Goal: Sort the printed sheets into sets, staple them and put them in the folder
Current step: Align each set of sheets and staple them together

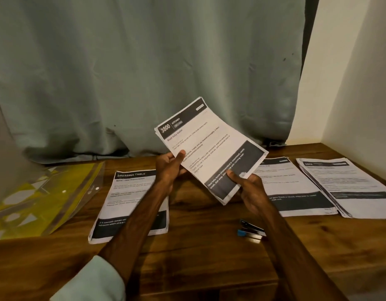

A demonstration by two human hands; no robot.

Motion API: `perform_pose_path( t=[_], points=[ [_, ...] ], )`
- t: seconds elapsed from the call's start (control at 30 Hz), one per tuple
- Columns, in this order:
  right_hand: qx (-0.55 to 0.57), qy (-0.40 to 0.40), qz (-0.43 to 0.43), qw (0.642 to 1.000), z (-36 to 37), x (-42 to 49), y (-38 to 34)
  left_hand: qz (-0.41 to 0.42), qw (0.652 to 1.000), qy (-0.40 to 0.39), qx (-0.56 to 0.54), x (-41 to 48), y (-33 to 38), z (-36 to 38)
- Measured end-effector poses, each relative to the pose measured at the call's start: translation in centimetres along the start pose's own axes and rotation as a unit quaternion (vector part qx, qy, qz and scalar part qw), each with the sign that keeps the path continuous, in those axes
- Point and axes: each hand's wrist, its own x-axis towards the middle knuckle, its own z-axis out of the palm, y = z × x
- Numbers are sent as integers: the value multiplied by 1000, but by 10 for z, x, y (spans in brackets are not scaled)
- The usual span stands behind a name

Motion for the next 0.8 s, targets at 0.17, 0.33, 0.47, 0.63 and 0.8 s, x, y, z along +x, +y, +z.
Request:
perform_pose_path(
  t=[0.17,0.33,0.47,0.63,0.8],
  points=[
    [54,9,23,998,-15,7,-23,68,995,-23,73,10,26,-16],
    [-135,-20,-6,991,-19,15,-38,107,983,-49,143,20,42,-30],
    [-235,-87,-29,968,-16,24,-46,137,969,-97,179,22,48,-30],
    [-271,-84,-95,954,-9,39,-50,171,957,-141,190,21,45,-24],
    [-271,-58,-139,951,-9,41,-42,187,956,-135,183,16,39,-19]
  ],
)
